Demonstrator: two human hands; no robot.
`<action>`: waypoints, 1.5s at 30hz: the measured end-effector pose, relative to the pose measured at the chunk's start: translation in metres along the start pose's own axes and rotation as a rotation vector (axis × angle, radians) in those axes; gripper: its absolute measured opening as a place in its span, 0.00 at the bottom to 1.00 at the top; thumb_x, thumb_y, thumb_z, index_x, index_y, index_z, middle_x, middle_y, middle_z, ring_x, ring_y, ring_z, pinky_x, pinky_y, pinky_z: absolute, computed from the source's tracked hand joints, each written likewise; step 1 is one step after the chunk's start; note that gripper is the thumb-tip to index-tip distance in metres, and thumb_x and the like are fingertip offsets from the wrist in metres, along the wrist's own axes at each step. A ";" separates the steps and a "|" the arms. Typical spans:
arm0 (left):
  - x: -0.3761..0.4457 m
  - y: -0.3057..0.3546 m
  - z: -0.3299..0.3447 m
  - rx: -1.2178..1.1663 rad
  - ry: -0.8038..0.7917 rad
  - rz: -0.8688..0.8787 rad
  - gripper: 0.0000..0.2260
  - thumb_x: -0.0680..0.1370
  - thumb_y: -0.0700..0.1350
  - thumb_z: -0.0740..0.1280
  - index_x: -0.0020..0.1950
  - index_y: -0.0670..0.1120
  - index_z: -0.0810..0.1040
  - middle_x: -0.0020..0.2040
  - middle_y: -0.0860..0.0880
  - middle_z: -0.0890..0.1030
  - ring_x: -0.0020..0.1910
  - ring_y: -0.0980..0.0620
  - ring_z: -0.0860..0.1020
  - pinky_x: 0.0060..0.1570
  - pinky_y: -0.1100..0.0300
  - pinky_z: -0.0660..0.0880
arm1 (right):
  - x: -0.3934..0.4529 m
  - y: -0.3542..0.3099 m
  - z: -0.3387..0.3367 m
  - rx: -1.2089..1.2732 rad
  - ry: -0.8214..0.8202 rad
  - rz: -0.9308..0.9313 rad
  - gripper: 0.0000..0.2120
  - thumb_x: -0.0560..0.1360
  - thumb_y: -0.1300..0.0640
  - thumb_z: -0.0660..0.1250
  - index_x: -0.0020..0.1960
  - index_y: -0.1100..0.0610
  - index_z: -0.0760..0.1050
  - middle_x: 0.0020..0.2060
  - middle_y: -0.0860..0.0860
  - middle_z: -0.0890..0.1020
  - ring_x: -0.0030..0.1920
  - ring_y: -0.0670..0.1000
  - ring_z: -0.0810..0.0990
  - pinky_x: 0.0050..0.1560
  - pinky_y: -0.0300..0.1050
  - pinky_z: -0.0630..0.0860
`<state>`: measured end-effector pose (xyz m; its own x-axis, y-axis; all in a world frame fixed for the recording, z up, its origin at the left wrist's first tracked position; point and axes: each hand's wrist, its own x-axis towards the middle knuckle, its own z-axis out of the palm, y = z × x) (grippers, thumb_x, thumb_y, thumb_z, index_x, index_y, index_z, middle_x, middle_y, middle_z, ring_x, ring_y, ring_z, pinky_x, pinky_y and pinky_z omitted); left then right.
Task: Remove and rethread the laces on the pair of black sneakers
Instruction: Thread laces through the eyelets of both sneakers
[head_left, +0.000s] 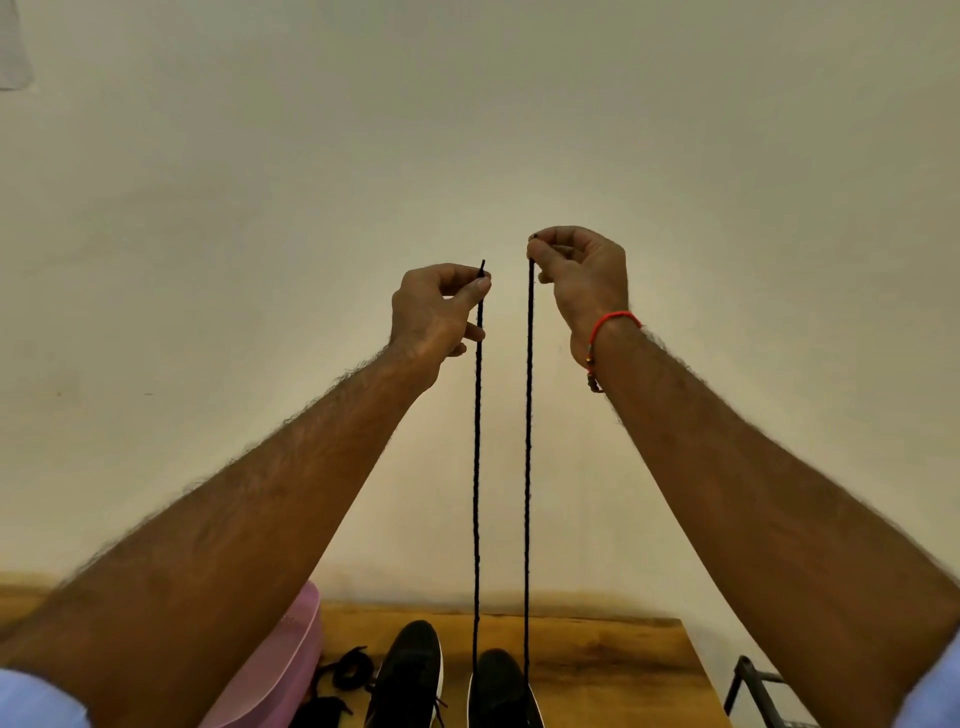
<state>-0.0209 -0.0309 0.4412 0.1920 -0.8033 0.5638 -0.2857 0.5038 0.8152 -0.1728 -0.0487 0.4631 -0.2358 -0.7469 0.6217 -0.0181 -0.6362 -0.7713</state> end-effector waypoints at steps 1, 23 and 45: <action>0.000 0.000 0.000 0.001 -0.005 0.005 0.07 0.80 0.47 0.72 0.57 0.51 0.83 0.52 0.54 0.83 0.30 0.54 0.83 0.25 0.65 0.74 | 0.000 0.001 0.001 -0.008 -0.001 -0.013 0.03 0.75 0.61 0.73 0.45 0.53 0.82 0.41 0.48 0.85 0.42 0.44 0.81 0.48 0.40 0.79; 0.009 0.020 0.000 0.087 0.011 0.063 0.06 0.76 0.50 0.75 0.51 0.51 0.85 0.46 0.56 0.84 0.34 0.56 0.83 0.27 0.64 0.74 | -0.005 0.005 0.007 -0.060 -0.107 0.081 0.04 0.75 0.58 0.74 0.49 0.56 0.84 0.49 0.49 0.84 0.53 0.45 0.80 0.54 0.40 0.72; 0.008 0.016 0.007 0.101 -0.095 -0.017 0.06 0.82 0.45 0.68 0.58 0.46 0.79 0.49 0.49 0.85 0.34 0.50 0.86 0.28 0.60 0.79 | -0.008 0.016 -0.010 -0.071 -0.187 0.139 0.07 0.79 0.55 0.69 0.55 0.56 0.80 0.45 0.48 0.85 0.44 0.42 0.81 0.40 0.31 0.72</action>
<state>-0.0309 -0.0316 0.4582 0.1088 -0.8403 0.5310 -0.3768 0.4595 0.8043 -0.1806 -0.0512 0.4441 -0.0571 -0.8531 0.5187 -0.0679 -0.5150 -0.8545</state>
